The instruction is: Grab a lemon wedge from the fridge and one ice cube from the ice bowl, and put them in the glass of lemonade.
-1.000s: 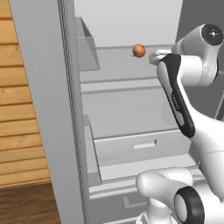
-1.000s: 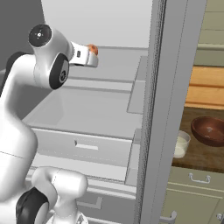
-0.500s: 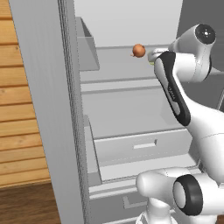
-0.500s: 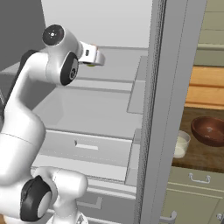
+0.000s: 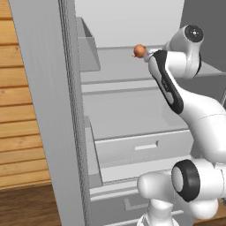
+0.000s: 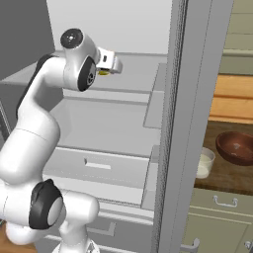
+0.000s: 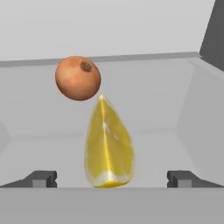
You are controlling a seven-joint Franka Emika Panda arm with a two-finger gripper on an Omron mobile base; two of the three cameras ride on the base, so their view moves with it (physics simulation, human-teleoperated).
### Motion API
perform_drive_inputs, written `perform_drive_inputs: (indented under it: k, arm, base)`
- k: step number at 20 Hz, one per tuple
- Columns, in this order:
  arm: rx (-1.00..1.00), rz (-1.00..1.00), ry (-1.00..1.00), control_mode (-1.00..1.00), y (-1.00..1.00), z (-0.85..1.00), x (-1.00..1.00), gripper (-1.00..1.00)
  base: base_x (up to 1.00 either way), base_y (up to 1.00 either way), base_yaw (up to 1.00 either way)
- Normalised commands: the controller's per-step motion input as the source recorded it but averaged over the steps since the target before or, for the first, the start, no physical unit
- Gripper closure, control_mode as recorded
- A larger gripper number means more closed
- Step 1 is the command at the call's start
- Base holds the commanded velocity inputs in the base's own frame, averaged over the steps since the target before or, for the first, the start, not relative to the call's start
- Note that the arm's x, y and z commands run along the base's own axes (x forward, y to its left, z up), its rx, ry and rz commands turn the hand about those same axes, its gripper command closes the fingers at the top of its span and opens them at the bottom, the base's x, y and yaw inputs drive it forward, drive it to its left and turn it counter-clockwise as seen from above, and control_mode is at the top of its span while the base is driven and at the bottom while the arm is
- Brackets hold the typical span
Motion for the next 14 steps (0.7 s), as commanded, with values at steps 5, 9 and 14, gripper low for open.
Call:
perform_drive_inputs:
  k: [5, 9, 14]
  arm:
    - [0.0, 0.0, 0.05, -1.0, 0.0, 0.0, 0.44, -1.0]
    - [0.0, 0.0, 0.07, -1.0, 0.0, -0.04, 0.34, -1.0]
    - [0.0, 0.0, 0.14, -1.0, 0.0, -0.08, 0.02, -1.0]
  base:
    - [0.0, 0.0, 0.0]
    - [0.0, 0.0, 0.0]
    - [0.0, 0.0, 0.0]
